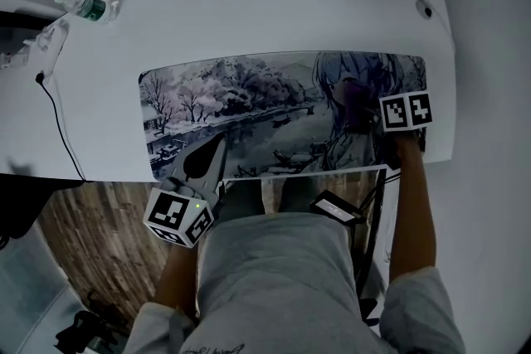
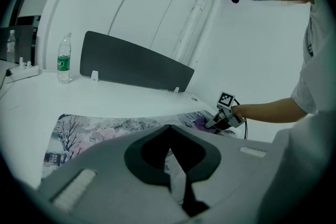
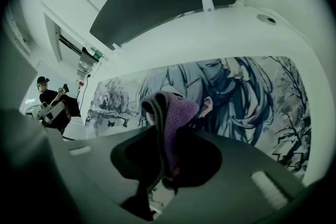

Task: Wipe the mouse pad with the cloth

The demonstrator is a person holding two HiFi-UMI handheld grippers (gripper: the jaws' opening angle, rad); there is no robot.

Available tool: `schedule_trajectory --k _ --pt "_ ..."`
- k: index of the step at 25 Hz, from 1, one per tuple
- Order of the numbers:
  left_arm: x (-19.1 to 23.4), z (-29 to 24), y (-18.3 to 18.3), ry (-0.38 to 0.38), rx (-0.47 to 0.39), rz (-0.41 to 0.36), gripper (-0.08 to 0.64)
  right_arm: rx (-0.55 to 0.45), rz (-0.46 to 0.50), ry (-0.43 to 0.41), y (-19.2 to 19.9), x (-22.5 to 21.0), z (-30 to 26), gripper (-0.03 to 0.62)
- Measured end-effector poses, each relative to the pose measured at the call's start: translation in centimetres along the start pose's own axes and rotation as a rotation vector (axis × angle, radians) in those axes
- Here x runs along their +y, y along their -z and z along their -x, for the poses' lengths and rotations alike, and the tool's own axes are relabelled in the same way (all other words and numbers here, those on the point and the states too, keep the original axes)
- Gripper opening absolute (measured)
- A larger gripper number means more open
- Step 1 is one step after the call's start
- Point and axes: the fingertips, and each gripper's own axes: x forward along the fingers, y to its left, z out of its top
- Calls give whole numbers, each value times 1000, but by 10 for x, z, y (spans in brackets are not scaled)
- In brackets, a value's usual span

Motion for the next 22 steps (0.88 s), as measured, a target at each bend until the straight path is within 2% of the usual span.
schedule_trajectory --k 11,22 --pt "35 18 -2 -3 -12 5 15 17 25 -44 -4 58 -32 97" --pt "85 54 -5 4 -12 -8 15 10 33 -51 -9 118 -61 97"
